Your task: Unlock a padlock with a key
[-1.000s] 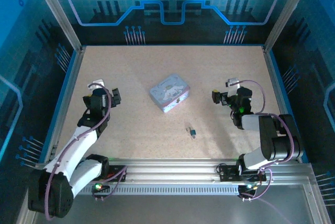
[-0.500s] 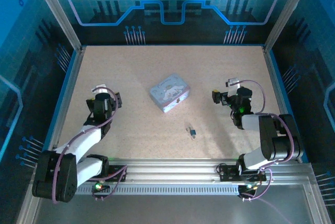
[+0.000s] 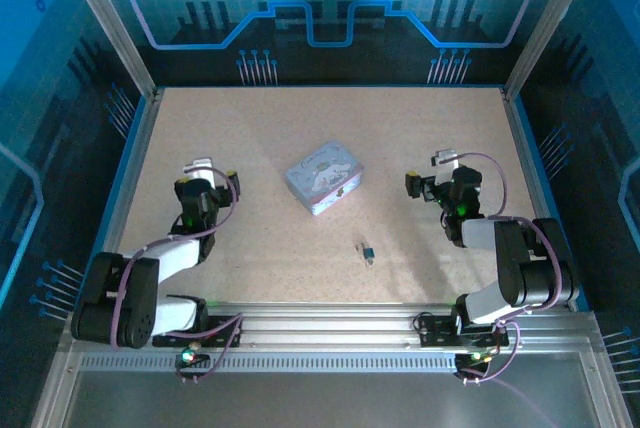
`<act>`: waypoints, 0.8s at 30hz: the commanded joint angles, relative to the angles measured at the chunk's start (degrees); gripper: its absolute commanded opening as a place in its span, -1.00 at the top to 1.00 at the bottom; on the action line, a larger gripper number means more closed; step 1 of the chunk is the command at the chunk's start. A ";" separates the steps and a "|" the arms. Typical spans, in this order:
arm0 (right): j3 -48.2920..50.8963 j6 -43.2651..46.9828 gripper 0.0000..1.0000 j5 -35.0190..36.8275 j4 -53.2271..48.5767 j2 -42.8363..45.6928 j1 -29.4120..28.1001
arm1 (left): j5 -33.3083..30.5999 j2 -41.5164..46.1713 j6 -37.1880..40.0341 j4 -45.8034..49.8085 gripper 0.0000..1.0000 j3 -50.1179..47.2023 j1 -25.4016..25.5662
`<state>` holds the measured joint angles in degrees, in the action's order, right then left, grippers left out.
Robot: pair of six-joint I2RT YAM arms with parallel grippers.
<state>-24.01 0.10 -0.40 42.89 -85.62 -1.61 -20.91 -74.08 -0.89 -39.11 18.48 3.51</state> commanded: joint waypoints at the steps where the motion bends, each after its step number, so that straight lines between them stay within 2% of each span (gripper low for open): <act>1: -0.93 0.78 -1.00 0.25 -0.11 -0.51 -0.77 | 4.78 -1.47 2.78 -4.30 -0.98 0.61 -1.02; 10: -0.99 0.77 -1.00 0.25 -0.14 -0.51 -0.77 | 11.77 -2.38 2.62 -9.20 -0.98 -0.88 -1.04; 19: -0.95 0.76 -1.00 0.26 -0.09 -0.53 -0.77 | 14.20 -15.58 2.76 -26.86 -0.98 -2.80 -1.13; 24: -0.97 0.73 -1.00 0.31 -0.11 -0.53 -0.80 | 11.91 -14.69 1.45 -20.15 -0.98 0.08 -1.57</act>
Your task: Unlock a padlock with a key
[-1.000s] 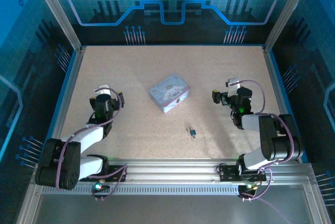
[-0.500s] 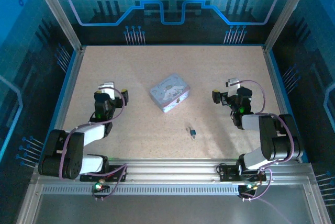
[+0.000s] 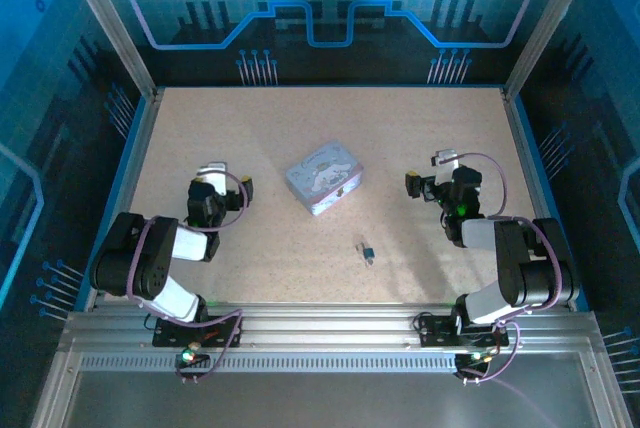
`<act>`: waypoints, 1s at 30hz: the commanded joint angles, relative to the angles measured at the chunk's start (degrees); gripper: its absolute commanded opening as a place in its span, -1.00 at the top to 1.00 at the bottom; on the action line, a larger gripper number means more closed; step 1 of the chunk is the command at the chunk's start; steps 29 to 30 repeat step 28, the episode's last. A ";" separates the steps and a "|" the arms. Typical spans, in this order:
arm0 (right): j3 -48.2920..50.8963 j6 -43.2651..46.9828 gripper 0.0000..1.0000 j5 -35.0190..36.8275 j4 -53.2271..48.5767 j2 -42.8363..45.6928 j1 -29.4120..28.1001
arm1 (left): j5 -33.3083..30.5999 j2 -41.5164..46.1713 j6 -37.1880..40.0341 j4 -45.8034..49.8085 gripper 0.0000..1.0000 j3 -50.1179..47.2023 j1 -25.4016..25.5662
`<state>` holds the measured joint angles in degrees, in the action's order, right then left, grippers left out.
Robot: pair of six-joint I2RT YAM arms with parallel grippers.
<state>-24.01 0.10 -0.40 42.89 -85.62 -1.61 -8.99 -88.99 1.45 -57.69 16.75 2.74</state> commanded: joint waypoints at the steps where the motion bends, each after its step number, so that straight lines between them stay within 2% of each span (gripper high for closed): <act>1: -0.92 0.76 -1.00 0.32 -0.09 -0.51 -0.88 | -0.68 0.07 -1.09 0.56 -0.98 2.81 -0.81; 3: -0.92 0.78 -1.00 0.26 -0.09 -0.51 -0.85 | -1.38 0.29 -1.86 4.80 -0.98 4.99 -1.10; 30: -1.04 0.81 -1.00 0.42 -0.27 -0.56 -0.99 | -1.38 0.22 -2.28 3.86 -0.98 4.53 -1.51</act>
